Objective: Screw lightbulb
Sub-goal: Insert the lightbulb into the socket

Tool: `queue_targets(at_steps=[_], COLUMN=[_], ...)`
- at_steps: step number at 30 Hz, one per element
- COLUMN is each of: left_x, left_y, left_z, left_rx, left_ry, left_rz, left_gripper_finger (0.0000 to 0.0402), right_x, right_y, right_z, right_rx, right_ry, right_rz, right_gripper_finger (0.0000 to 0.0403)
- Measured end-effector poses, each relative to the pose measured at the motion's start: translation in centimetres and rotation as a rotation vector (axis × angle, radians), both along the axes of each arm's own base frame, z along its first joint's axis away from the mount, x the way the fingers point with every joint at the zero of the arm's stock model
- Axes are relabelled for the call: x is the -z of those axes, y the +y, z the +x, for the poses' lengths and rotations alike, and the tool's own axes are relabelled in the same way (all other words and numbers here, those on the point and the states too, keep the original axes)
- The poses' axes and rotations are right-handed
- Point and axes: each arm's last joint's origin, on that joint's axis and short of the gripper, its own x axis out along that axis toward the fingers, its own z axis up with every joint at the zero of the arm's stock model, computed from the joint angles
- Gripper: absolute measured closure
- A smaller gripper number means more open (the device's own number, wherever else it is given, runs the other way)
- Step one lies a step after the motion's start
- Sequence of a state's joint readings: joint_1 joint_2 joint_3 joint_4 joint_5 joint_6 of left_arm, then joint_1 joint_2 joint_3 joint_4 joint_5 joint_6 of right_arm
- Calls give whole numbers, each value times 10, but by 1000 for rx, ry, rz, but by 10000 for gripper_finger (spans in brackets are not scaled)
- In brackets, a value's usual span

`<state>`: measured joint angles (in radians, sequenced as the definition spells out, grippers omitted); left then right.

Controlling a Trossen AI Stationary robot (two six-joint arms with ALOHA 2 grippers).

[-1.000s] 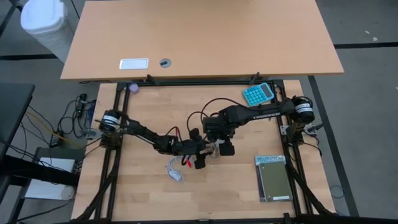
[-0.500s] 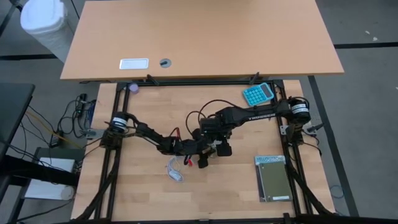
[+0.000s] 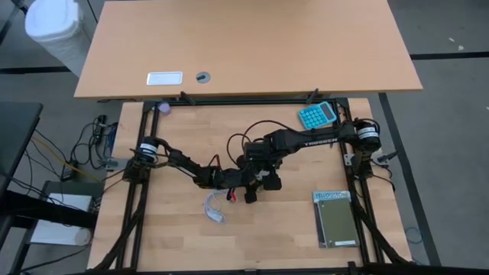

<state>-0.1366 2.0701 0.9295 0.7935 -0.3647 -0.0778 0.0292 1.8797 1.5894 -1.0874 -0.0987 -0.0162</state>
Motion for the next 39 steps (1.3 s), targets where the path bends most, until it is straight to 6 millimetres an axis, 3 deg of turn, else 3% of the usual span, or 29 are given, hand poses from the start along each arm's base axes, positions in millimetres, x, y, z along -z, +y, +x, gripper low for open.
queue_targets(at_steps=[12,17,26,33,39], left_x=[-1,-11,-36,-30,-27], left_y=[-1,-1,-1,0,1], left_z=[0,-1,-15,-24,-26], left_rx=[22,34,104,112,96], left_ry=[17,4,155,300,289], left_rz=[59,85,82,37,12], left_gripper_finger=[172,172,147,142,158], right_x=[0,0,0,0,0], right_y=[0,-2,-4,-4,-4], right_z=[0,-3,-3,-3,-3], right_rx=[10,19,18,16,8], right_ry=[-2,31,35,35,34], right_rz=[2,2,1,0,-1], right_gripper_finger=[121,121,121,121,121])
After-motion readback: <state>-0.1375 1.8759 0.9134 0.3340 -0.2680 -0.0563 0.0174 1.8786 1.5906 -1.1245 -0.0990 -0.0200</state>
